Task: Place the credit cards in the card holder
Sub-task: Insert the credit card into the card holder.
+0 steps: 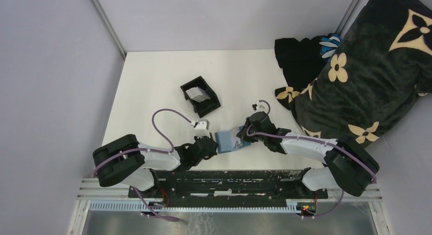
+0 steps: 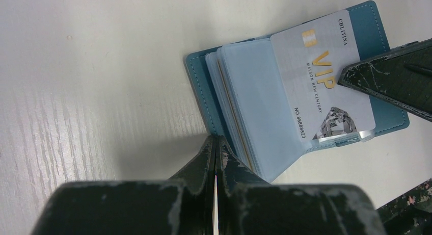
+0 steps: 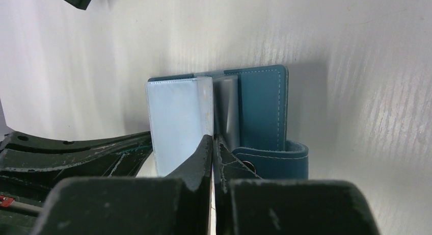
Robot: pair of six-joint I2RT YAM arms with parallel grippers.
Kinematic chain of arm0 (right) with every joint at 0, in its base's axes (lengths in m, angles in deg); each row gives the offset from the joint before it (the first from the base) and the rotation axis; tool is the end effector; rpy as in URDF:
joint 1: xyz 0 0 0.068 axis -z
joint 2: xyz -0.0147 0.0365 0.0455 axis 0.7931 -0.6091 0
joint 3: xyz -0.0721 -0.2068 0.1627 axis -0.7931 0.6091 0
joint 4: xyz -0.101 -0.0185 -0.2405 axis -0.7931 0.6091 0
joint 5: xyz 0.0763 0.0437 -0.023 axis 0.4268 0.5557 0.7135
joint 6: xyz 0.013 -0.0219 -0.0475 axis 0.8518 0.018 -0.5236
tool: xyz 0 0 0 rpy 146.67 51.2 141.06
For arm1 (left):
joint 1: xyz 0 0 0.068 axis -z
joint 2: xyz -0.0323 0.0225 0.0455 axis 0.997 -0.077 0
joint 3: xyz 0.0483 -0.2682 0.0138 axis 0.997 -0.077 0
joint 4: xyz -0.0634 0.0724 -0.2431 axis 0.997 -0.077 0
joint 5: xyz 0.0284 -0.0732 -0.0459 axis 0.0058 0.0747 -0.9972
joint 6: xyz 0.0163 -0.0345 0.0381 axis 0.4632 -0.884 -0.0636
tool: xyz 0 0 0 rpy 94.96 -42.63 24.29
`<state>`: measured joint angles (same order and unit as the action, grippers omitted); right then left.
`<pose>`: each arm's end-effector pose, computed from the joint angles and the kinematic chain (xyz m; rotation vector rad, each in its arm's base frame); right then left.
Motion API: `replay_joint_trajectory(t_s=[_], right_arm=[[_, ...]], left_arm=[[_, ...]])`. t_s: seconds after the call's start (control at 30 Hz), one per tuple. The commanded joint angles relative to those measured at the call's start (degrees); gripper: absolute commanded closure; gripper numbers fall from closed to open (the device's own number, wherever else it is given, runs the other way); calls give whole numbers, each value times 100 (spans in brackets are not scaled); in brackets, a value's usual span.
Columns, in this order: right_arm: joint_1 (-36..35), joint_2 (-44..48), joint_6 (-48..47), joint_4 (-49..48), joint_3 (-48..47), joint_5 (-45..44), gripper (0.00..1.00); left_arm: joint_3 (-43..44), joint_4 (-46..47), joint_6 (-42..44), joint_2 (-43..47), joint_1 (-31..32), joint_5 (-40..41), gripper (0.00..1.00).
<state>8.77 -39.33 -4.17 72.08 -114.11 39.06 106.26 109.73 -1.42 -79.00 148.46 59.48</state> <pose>0.1861 0.1757 0.1615 0.2176 2.4281 0.7773 0.1225 -0.2033 0.1236 -0.0286 2.2211 -0.5930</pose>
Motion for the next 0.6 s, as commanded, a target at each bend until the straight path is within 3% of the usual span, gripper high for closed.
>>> replay_joint_trajectory(t_s=[0.0,0.57], right_arm=[[-121,-249,179,190,305,404,99],[-121,-279,337,135,689,680,99]], left_arm=[[47,-368,-179,-190,144,-279,97],[229,-531,-126,-460,249,-200,97]])
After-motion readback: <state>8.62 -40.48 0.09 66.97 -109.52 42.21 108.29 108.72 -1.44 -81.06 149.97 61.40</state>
